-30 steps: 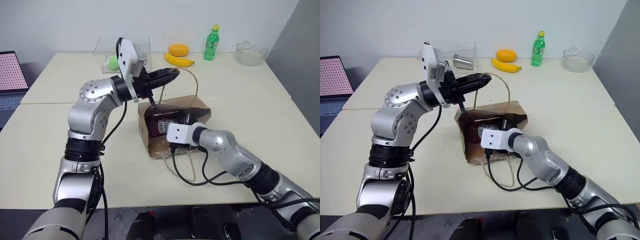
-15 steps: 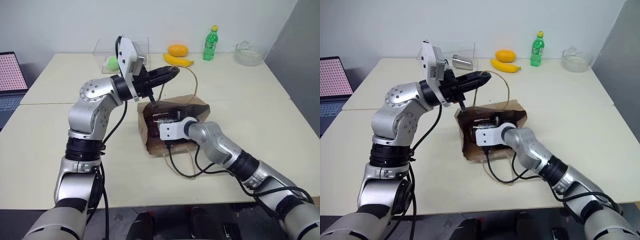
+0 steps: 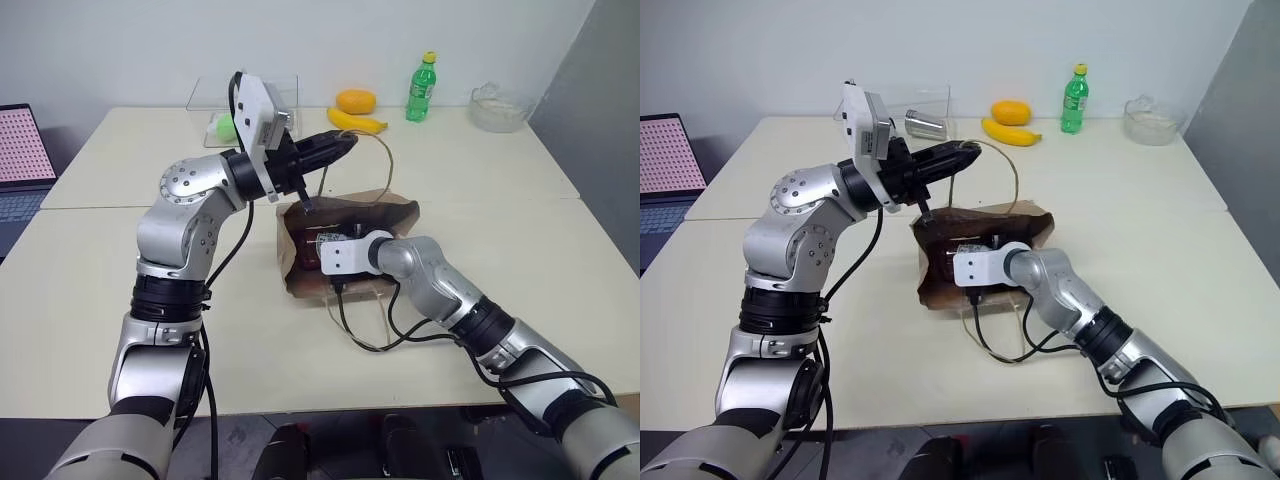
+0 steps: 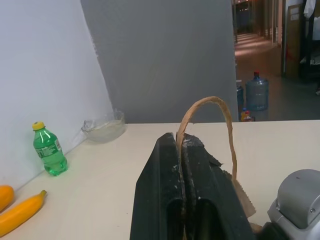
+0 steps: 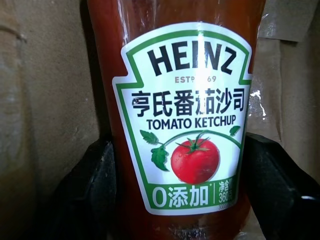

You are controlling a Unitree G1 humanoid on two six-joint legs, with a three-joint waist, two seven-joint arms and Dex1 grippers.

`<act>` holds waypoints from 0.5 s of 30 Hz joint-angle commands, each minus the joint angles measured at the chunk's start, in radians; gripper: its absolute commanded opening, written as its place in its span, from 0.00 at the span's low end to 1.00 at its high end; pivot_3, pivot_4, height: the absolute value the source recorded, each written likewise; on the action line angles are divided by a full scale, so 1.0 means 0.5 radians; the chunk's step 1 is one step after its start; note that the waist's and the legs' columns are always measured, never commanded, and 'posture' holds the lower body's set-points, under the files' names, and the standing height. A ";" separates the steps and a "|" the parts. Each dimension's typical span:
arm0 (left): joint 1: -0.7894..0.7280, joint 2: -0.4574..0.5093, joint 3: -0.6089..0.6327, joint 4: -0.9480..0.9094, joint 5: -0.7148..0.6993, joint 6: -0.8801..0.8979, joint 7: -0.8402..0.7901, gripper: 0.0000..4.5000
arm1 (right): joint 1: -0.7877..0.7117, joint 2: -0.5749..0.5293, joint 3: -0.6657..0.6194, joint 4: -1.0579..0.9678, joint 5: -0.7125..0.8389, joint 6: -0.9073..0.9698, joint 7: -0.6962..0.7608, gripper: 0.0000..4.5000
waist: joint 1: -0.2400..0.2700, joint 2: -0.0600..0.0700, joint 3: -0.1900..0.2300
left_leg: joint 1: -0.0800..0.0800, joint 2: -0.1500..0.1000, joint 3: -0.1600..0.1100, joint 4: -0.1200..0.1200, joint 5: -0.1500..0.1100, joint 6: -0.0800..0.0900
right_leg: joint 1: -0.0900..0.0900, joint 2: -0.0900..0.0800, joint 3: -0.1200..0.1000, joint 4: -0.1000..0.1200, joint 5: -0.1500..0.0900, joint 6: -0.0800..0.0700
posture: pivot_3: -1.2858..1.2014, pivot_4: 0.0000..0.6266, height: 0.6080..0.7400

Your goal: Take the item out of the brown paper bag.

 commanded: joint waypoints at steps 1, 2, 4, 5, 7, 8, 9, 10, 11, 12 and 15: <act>-0.029 0.014 0.044 0.011 0.037 -0.067 0.040 0.00 | 0.059 -0.023 -0.113 -0.250 0.061 -0.017 0.076 0.70 | 0.000 0.000 0.000 | -0.001 0.000 0.000 0.000 0.000 0.000 | 0.000 0.000 0.000 0.000 0.000 0.000 | 0.52 0.24 1.00; -0.029 0.017 0.042 0.021 0.045 -0.073 0.044 0.00 | 0.083 -0.022 -0.149 -0.319 0.093 0.001 0.102 0.70 | 0.000 0.000 0.000 | -0.001 0.000 0.000 0.000 0.000 0.000 | -0.001 0.000 0.000 -0.001 0.000 0.000 | 0.52 0.24 1.00; -0.031 0.024 0.045 0.044 0.061 -0.086 0.053 0.00 | 0.141 -0.017 -0.264 -0.516 0.262 0.042 0.215 0.70 | 0.000 0.000 0.000 | -0.004 0.000 0.000 -0.001 0.000 0.000 | -0.004 0.000 0.000 -0.001 0.000 0.000 | 0.52 0.24 1.00; -0.034 0.026 0.048 0.055 0.068 -0.091 0.058 0.00 | 0.168 -0.006 -0.319 -0.598 0.357 0.076 0.275 0.70 | 0.000 0.000 0.000 | -0.006 0.000 0.001 -0.001 0.000 0.000 | -0.007 0.000 0.000 -0.001 0.000 0.000 | 0.52 0.24 1.00; -0.035 0.028 0.043 0.070 0.086 -0.111 0.053 0.00 | 0.199 -0.007 -0.416 -0.727 0.544 0.136 0.406 0.70 | 0.000 0.000 0.000 | -0.008 0.001 0.000 -0.001 0.000 0.000 | -0.009 0.000 0.000 0.000 0.000 0.000 | 0.52 0.24 1.00; -0.035 0.025 0.041 0.073 0.086 -0.111 0.053 0.00 | 0.201 -0.025 -0.462 -0.770 0.627 0.133 0.462 0.70 | 0.000 0.000 0.000 | -0.008 0.000 0.001 0.000 0.000 0.000 | -0.009 0.000 0.000 0.000 0.000 0.000 | 0.52 0.24 1.00; -0.036 0.021 0.041 0.077 0.086 -0.112 0.055 0.00 | 0.206 -0.045 -0.508 -0.810 0.715 0.123 0.516 0.70 | 0.000 0.000 0.000 | -0.008 0.000 0.001 0.000 0.000 0.000 | -0.009 0.000 0.000 0.001 0.000 0.000 | 0.52 0.24 1.00; -0.036 0.018 0.042 0.079 0.086 -0.111 0.057 0.00 | 0.208 -0.061 -0.536 -0.836 0.774 0.117 0.549 0.70 | 0.001 0.000 0.000 | -0.008 0.000 0.000 0.000 0.000 0.000 | -0.009 0.000 0.000 0.001 0.000 0.000 | 0.52 0.24 1.00; -0.041 0.015 0.042 0.089 0.090 -0.114 0.063 0.00 | 0.214 -0.069 -0.587 -0.871 0.862 0.120 0.584 0.70 | 0.001 0.000 0.000 | -0.008 0.000 0.000 0.000 0.000 0.000 | -0.008 0.000 0.000 0.001 0.000 0.000 | 0.52 0.24 1.00; -0.044 0.013 0.042 0.096 0.093 -0.118 0.066 0.00 | 0.218 -0.076 -0.619 -0.895 0.923 0.126 0.605 0.70 | 0.001 0.000 0.000 | -0.008 0.000 0.000 0.000 0.000 0.000 | -0.008 0.000 0.000 0.001 0.000 0.000 | 0.52 0.24 1.00; -0.054 0.014 0.039 0.129 0.109 -0.136 0.072 0.00 | 0.207 -0.084 -0.727 -0.955 1.095 0.183 0.628 0.70 | 0.001 0.000 0.000 | -0.008 0.000 0.000 0.000 0.000 0.000 | -0.008 0.000 0.000 0.001 0.000 0.000 | 0.52 0.24 1.00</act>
